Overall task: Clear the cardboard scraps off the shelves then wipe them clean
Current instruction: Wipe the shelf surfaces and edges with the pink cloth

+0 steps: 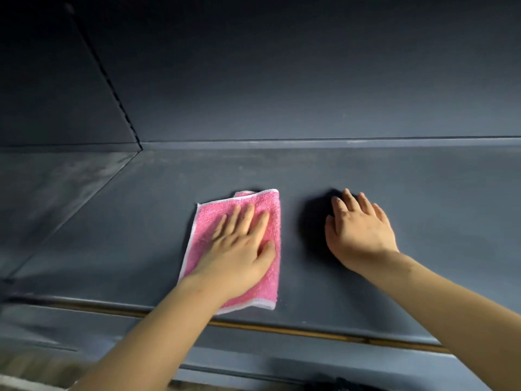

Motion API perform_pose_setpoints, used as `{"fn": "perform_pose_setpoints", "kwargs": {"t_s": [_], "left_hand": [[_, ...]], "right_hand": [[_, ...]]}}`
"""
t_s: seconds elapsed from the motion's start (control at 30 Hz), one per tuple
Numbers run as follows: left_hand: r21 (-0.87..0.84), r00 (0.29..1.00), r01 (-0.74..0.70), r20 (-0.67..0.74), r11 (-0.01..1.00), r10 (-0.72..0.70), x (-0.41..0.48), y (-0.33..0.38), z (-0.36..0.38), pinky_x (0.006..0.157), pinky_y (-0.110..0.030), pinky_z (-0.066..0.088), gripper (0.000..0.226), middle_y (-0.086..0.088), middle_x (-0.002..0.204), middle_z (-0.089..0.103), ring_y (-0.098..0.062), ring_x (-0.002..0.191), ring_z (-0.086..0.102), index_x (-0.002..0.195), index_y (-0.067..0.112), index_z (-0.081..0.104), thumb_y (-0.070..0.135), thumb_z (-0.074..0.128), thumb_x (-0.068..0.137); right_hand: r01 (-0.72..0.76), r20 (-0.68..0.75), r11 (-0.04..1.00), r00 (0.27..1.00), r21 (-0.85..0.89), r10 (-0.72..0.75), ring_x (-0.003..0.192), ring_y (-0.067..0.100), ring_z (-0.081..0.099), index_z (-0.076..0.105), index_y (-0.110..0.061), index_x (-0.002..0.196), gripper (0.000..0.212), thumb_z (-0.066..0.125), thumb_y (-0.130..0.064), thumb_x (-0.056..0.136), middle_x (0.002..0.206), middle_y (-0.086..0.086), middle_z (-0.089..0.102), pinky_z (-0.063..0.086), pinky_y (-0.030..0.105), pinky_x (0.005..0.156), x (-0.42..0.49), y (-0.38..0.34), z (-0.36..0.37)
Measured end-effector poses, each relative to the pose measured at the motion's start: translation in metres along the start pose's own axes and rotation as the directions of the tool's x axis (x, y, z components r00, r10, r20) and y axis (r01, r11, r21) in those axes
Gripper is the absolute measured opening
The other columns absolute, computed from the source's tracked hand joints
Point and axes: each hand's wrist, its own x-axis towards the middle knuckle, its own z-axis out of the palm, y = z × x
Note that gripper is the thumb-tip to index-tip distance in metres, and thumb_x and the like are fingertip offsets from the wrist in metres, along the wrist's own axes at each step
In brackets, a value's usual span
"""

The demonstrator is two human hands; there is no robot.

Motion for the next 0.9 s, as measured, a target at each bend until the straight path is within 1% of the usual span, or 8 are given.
{"fn": "perform_pose_setpoints", "kwargs": {"t_s": [0.17,0.33,0.47,0.57,0.63,0.73,0.8,0.9], "left_hand": [[-0.052,0.999,0.027,-0.036,0.998,-0.029,0.041,0.02,0.002,0.115,-0.038,-0.012,0.056,-0.007,0.155,-0.013,-0.024,0.141,-0.017,0.145,0.023,-0.004,0.034,0.02,0.096],[-0.055,0.993,-0.114,-0.039,0.992,0.112,0.03,0.042,0.008,0.113,-0.039,-0.016,0.057,-0.009,0.154,-0.015,-0.024,0.14,-0.02,0.145,0.021,-0.004,0.036,0.015,0.093],[-0.019,0.987,-0.16,-0.024,0.987,0.16,0.005,0.005,0.008,0.109,-0.032,-0.021,0.059,-0.003,0.153,-0.021,-0.017,0.139,-0.025,0.143,0.026,-0.012,0.043,0.007,0.089],[-0.001,0.999,-0.033,-0.027,0.999,0.033,-0.001,-0.042,-0.002,0.111,-0.03,-0.018,0.056,-0.001,0.153,-0.02,-0.016,0.14,-0.022,0.143,0.028,-0.011,0.043,0.011,0.094],[-0.009,0.997,0.077,-0.017,0.997,-0.078,0.01,-0.063,-0.008,0.115,-0.033,-0.013,0.054,-0.001,0.154,-0.018,-0.017,0.141,-0.019,0.144,0.028,-0.009,0.038,0.016,0.097],[-0.023,0.988,0.15,-0.026,0.988,-0.15,0.042,-0.062,-0.011,0.117,-0.04,-0.007,0.055,-0.006,0.155,-0.013,-0.024,0.142,-0.014,0.145,0.025,-0.004,0.037,0.018,0.096],[-0.043,0.994,0.105,-0.037,0.994,-0.107,0.059,-0.038,-0.008,0.117,-0.042,-0.007,0.056,-0.008,0.155,-0.011,-0.027,0.142,-0.013,0.145,0.024,-0.001,0.037,0.02,0.096],[-0.059,0.997,-0.067,-0.042,0.996,0.065,0.054,0.008,-0.002,0.115,-0.042,-0.011,0.057,-0.009,0.155,-0.01,-0.028,0.141,-0.015,0.145,0.024,0.001,0.037,0.024,0.095]], "right_hand": [[0.015,-0.029,1.0,0.999,0.024,-0.015,0.146,0.027,0.004,0.018,-0.011,0.146,0.051,0.023,-0.026,0.098,0.158,0.005,0.012,0.006,0.036,0.117,0.007,-0.015,0.007],[0.02,-0.048,0.999,0.999,0.025,-0.018,0.146,0.025,0.008,0.023,-0.013,0.145,0.05,0.025,-0.027,0.097,0.157,0.003,0.016,0.008,0.035,0.116,0.008,-0.013,0.007],[0.009,-0.058,1.0,0.998,-0.008,-0.01,0.145,0.024,0.01,0.023,-0.013,0.145,0.051,0.021,-0.03,0.097,0.156,0.003,0.018,0.009,0.034,0.116,0.006,-0.013,0.007],[0.011,-0.072,1.0,0.997,-0.025,-0.013,0.144,0.024,0.013,0.026,-0.013,0.145,0.055,0.014,-0.032,0.094,0.155,0.003,0.021,0.011,0.034,0.116,0.006,-0.014,0.008],[0.004,-0.091,1.0,0.996,-0.014,-0.006,0.143,0.025,0.017,0.029,-0.012,0.143,0.059,0.013,-0.033,0.091,0.154,0.004,0.025,0.012,0.035,0.116,0.005,-0.015,0.007],[0.007,-0.096,1.0,0.995,-0.02,-0.009,0.143,0.024,0.017,0.03,-0.012,0.143,0.05,0.024,-0.029,0.096,0.154,0.004,0.025,0.012,0.034,0.116,0.005,-0.016,0.007],[0.009,-0.09,0.999,0.996,-0.036,-0.012,0.143,0.023,0.015,0.028,-0.013,0.144,0.049,0.028,-0.028,0.097,0.154,0.002,0.023,0.011,0.033,0.116,0.005,-0.016,0.006],[0.002,-0.088,0.999,0.996,-0.033,-0.004,0.143,0.024,0.017,0.031,-0.011,0.142,0.05,0.027,-0.029,0.096,0.154,0.004,0.025,0.013,0.035,0.116,0.007,-0.015,0.007]]}}
